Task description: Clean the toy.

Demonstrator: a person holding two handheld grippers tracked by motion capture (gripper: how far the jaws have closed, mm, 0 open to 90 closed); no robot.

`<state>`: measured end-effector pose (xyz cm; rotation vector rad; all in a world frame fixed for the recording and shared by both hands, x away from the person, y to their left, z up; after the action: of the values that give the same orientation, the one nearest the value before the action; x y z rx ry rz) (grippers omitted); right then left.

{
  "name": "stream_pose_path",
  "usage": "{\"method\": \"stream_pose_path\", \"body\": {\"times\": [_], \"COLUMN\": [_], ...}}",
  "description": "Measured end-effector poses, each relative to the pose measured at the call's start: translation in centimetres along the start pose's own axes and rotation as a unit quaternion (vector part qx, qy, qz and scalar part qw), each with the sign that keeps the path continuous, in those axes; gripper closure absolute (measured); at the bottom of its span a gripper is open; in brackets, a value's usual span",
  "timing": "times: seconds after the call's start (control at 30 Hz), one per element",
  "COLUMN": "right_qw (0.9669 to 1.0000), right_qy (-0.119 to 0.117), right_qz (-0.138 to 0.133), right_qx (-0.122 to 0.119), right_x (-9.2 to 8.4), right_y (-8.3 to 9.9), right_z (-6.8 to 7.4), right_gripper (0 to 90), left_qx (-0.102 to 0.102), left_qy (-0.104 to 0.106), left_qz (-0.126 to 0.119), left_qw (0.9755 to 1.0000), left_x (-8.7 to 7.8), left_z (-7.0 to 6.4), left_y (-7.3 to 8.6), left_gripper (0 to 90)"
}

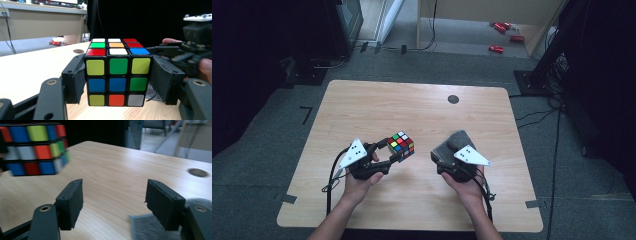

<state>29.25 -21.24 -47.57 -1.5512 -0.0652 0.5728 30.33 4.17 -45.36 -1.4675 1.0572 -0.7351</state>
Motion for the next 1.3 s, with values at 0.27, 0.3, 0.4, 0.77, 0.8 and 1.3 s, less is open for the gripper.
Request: {"method": "stream_pose_path", "body": {"times": [0.27, 0.3, 0.4, 0.77, 0.8, 1.3], "right_qw": [0.9983, 0.998, 0.9972, 0.9968, 0.9973, 0.9988], "right_qy": [-0.057, -0.062, -0.073, -0.078, -0.07, -0.023], "right_qz": [-0.004, -0.002, -0.002, -0.006, -0.01, -0.038], "right_qx": [-0.013, -0.012, -0.017, -0.018, -0.019, -0.021], "right_x": [0.2, 0.2, 0.2, 0.4, 0.4, 0.2], "right_y": [0.1, 0.2, 0.2, 0.5, 0.5, 0.5], "right_z": [3.8, 4.2, 5.2, 7.0, 7.1, 7.2], "right_gripper": [28.5, 28.0, 27.1, 25.9, 25.3, 33.7], "left_qx": [-0.003, -0.002, -0.002, -0.004, -0.003, -0.023], "left_qy": [0.002, 0.003, 0.005, 0.012, 0.013, 0.025], "left_qz": [-0.001, -0.001, -0.002, 0.0, 0.001, 0.001], "left_qw": [1.0, 1.0, 1.0, 0.9999, 0.9999, 0.9994], "left_x": [0.3, 0.4, 0.5, 1.6, 1.7, 2.3], "left_z": [-0.3, -0.3, -0.6, -1.8, -2.0, -2.6], "left_y": [0.0, 0.0, 0.0, 0.3, 0.4, 0.7], "left_gripper": [34.8, 34.8, 34.8, 34.8, 34.8, 34.6]}}
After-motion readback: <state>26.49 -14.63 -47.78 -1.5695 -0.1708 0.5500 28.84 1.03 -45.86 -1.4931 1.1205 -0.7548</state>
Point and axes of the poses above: each handheld gripper's, and its own axes: x roughly forward along the jaws, y roughly out of its underside, z roughly to its left, the point moved 4 cm from there along x, roughly forward along the jaws, and after that the axes turned 11 degrees about y, right-handed, at the moved point
